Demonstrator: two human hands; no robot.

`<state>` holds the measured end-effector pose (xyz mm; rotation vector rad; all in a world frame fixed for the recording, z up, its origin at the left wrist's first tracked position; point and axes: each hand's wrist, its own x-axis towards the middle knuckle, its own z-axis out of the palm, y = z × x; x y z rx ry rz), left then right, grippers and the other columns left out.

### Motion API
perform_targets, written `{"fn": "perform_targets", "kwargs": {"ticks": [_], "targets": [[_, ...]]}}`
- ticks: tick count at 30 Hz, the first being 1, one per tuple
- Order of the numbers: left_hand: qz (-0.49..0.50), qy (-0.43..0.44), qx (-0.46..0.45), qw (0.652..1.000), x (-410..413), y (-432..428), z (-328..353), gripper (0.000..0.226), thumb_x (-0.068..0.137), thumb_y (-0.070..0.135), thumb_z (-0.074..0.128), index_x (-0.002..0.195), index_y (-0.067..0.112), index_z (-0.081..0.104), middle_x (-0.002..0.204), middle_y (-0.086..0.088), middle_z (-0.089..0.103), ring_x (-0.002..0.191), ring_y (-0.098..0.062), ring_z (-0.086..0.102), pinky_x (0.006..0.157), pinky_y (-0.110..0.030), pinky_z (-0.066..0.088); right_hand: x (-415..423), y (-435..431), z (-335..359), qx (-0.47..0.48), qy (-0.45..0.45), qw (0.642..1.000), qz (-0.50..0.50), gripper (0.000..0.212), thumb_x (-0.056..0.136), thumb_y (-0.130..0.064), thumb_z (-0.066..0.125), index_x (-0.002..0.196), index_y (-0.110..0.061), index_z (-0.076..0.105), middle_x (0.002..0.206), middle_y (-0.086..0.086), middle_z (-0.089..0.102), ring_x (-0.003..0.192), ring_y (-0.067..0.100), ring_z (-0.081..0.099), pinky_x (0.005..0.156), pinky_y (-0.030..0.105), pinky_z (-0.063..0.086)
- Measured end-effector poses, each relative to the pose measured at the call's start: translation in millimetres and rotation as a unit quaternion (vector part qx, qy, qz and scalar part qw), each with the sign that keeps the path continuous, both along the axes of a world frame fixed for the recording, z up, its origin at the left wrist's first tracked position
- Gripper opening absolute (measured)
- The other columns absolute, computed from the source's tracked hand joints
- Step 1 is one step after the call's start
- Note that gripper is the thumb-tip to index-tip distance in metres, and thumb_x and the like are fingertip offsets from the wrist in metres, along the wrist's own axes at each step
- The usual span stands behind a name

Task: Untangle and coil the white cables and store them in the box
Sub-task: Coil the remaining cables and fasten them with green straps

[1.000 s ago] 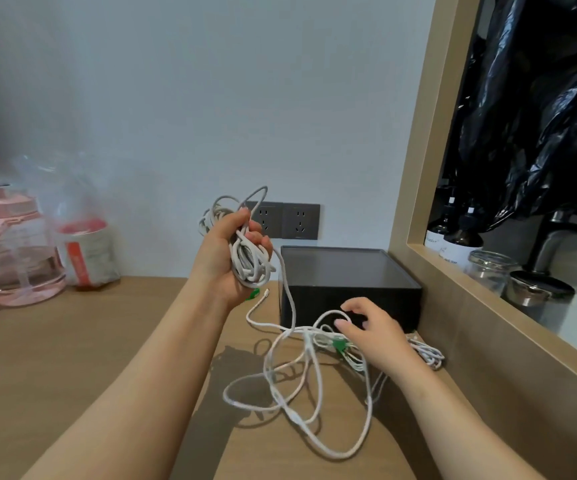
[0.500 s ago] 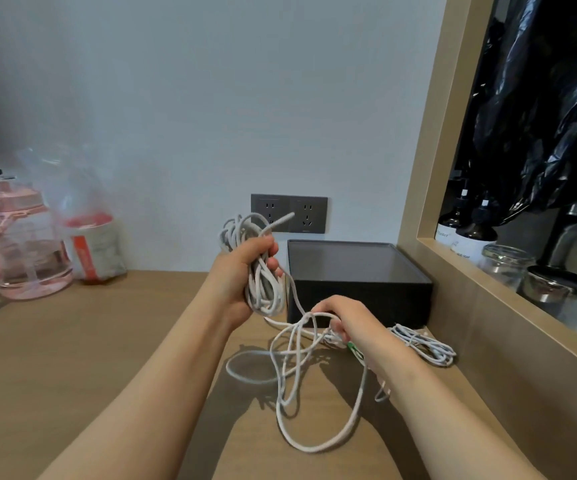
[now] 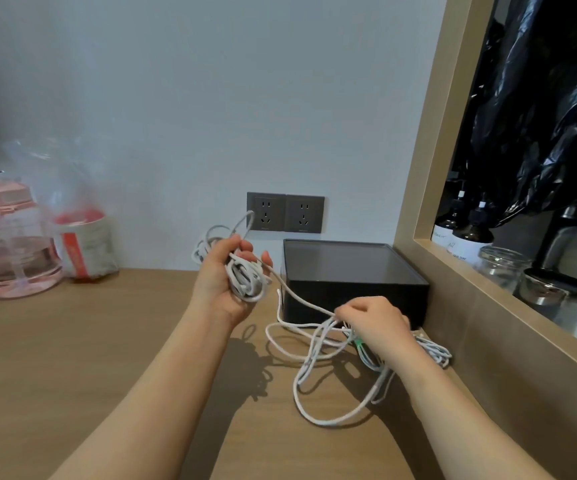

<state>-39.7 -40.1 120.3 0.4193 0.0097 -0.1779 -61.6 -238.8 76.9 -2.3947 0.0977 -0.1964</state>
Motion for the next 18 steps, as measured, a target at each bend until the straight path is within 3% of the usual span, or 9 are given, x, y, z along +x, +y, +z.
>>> {"fn": "perform_targets", "kwargs": {"ticks": [5,8,10,13,16,18], "targets": [[0.040,-0.041,-0.061,0.996,6.1,19.6,23.2,0.048,0.093,0.020,0.050,0.047,0.007,0.052,0.046,0.005,0.047,0.033,-0.004,0.046,0.049,-0.020,0.052,-6.3,-23.1,-8.5,-0.234,-0.001,0.962,-0.143,0.023,0.087,-0.027,0.047,0.079,-0.026,0.068,0.076,-0.009,0.065,0.082,0.016,0.058,0.078,0.033,0.027],[0.043,-0.041,0.001,0.998,4.6,17.2,22.5,0.038,0.092,0.019,0.052,0.055,0.009,0.050,0.043,0.005,0.046,0.034,-0.004,0.047,0.050,-0.020,0.053,-2.1,-25.6,-10.2,-0.230,0.013,0.963,-0.137,0.020,0.087,-0.024,0.047,0.083,-0.027,0.067,0.092,-0.008,0.063,0.098,0.020,0.053,0.080,0.034,0.032],[0.034,-0.024,0.057,0.998,3.8,8.0,11.6,0.032,0.091,0.018,0.053,0.061,0.009,0.049,0.040,0.005,0.046,0.033,-0.005,0.047,0.050,-0.021,0.055,-0.2,-18.9,-2.3,-0.195,0.012,0.977,-0.082,0.017,0.085,-0.027,0.051,0.079,-0.029,0.067,0.108,-0.015,0.055,0.113,0.024,0.043,0.090,0.036,0.034],[0.004,-0.002,0.077,0.997,8.4,-1.5,-9.6,0.031,0.093,0.018,0.052,0.064,0.008,0.050,0.039,0.003,0.046,0.033,-0.006,0.049,0.052,-0.022,0.056,-5.7,-0.3,20.8,-0.069,-0.116,0.991,-0.008,0.020,0.085,-0.020,0.055,0.070,-0.030,0.064,0.111,-0.019,0.049,0.118,0.012,0.041,0.093,0.029,0.032],[-0.029,-0.006,0.105,0.994,16.4,-6.2,-25.4,0.026,0.092,0.015,0.049,0.067,0.006,0.051,0.037,0.002,0.044,0.033,-0.007,0.048,0.055,-0.023,0.057,-6.6,28.7,38.1,0.135,-0.158,0.976,0.071,0.020,0.092,-0.013,0.049,0.092,-0.023,0.066,0.098,-0.017,0.059,0.093,-0.008,0.051,0.073,0.008,0.036],[-0.040,-0.011,0.136,0.990,22.2,-8.4,-30.2,0.021,0.090,0.010,0.049,0.073,0.002,0.057,0.038,0.001,0.044,0.033,-0.007,0.048,0.055,-0.025,0.058,5.3,45.2,37.3,0.213,-0.118,0.965,0.095,0.022,0.096,-0.017,0.046,0.111,-0.024,0.061,0.105,-0.014,0.059,0.100,-0.003,0.053,0.077,0.011,0.039]]}}
